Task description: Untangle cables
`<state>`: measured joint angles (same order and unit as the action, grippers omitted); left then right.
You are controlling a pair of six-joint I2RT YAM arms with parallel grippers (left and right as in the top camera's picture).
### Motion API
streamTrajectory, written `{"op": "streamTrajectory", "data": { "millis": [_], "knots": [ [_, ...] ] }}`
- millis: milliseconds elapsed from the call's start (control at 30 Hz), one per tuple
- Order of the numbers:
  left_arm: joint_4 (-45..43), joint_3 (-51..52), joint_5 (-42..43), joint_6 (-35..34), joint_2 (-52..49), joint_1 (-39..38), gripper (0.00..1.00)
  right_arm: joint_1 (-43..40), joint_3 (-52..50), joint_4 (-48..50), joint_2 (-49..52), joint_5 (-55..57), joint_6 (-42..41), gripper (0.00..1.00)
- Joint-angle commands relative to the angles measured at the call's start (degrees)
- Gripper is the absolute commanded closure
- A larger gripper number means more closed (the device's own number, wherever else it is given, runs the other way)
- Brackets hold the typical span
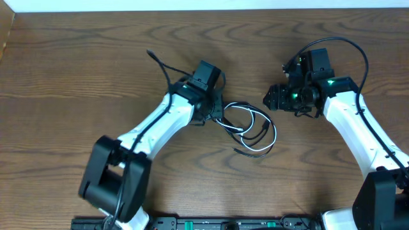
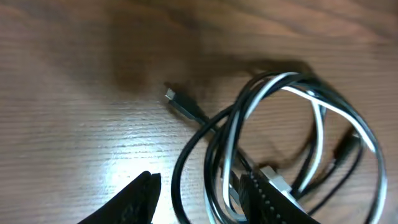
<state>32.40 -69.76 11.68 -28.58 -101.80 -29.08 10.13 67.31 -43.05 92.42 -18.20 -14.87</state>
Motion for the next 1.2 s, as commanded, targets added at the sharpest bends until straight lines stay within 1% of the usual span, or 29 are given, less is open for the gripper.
{"op": "streamTrajectory", "data": {
  "millis": [0, 33, 133, 200, 333, 367, 400, 433, 533, 633, 733, 900, 1067, 1167],
  "knots": [
    [-1.05, 0.44, -0.17, -0.87, -2.58, 0.02, 0.55, -0.17, -0.2, -0.04, 0.15, 1.79, -0.72, 0.32],
    [-1.16, 0.44, -0.17, -0.87, -2.91, 0.04, 0.56, -0.17, -0.2, -0.04, 0.15, 1.81, -0.72, 0.32],
    [-1.25, 0.44, -0.2, -0.94, -4.24, 0.04, 0.67, -0.17, -0.2, -0.02, 0.15, 1.81, -0.26, 0.32],
    [-1.11, 0.44, -0.22, -1.86, -5.31, 0.04, 0.72, -0.17, -0.2, -0.07, 0.15, 2.03, 0.02, 0.32],
    [-0.66, 0.48, -0.2, -4.35, -7.67, 0.04, 0.81, -0.17, -0.2, -0.09, 0.15, 2.01, 0.35, 0.32],
    [-0.55, 0.48, -0.2, -4.79, -8.33, 0.04, 0.81, -0.17, -0.2, -0.09, 0.15, 2.01, 0.33, 0.32],
    [-0.57, 0.48, -0.17, -4.79, -8.81, 0.04, 0.88, -0.17, -0.2, -0.09, 0.15, 2.01, 0.33, 0.32],
    [-0.57, 0.48, -0.2, -4.76, -9.33, 0.04, 0.92, -0.17, -0.2, -0.09, 0.15, 1.99, 0.33, 0.32],
    [-0.63, 0.35, -0.15, -4.55, -8.98, 0.11, 0.93, -0.17, -0.2, 0.07, 0.15, 1.33, 0.42, 0.32],
    [-0.61, -0.61, -0.02, -2.03, -6.05, 0.13, 0.93, 0.09, -0.2, 1.38, 0.15, -2.71, 3.5, 0.32],
    [-1.99, -0.98, 2.19, -0.35, -1.33, 0.13, 0.93, 0.26, -0.2, 3.37, 0.15, -8.26, 6.67, 0.32],
    [-5.6, -0.98, 6.36, -0.17, 8.83, 0.13, 0.93, 0.33, -0.2, 6.75, 0.15, -17.11, 10.67, 0.32],
    [-6.75, -0.98, 8.46, -0.22, 17.31, 0.13, 0.93, 0.42, -0.2, 10.12, 0.15, -21.42, 10.88, 0.32],
    [-5.81, -0.98, 6.88, -0.61, 19.61, 0.15, 0.93, 0.39, -0.2, 11.26, 0.15, -19.34, 7.37, 0.34]
  ]
}}
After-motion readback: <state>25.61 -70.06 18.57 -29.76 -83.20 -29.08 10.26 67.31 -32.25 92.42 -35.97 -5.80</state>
